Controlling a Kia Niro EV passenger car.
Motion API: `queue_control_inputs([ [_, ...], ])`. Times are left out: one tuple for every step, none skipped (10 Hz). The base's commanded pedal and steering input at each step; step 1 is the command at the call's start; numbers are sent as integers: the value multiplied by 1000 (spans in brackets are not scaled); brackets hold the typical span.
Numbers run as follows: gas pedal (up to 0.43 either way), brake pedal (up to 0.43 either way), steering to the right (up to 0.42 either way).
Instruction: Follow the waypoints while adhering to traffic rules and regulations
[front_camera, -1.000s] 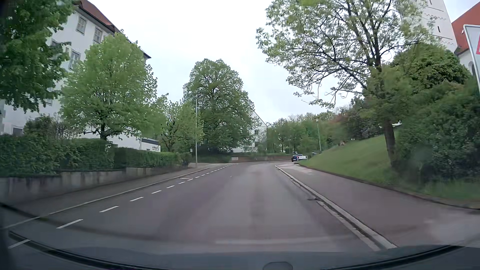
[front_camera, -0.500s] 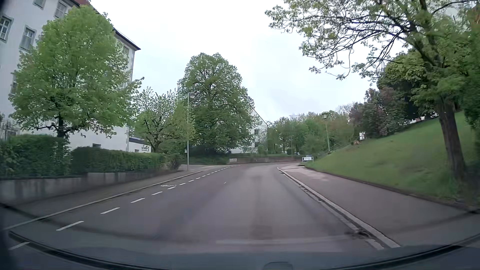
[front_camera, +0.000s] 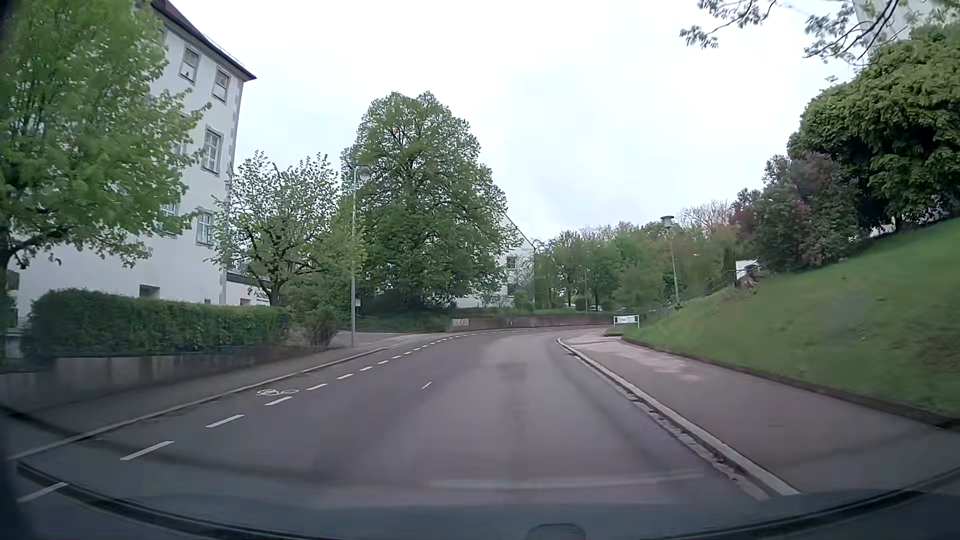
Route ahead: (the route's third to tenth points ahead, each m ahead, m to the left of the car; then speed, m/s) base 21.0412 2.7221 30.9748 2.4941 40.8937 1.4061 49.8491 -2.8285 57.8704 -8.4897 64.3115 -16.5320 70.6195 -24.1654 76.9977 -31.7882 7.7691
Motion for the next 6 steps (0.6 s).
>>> queue_control_inputs([
  [130,0,4],
  [130,0,5],
  [130,0,6],
  [138,0,6],
  [150,0,6],
  [157,0,6],
])
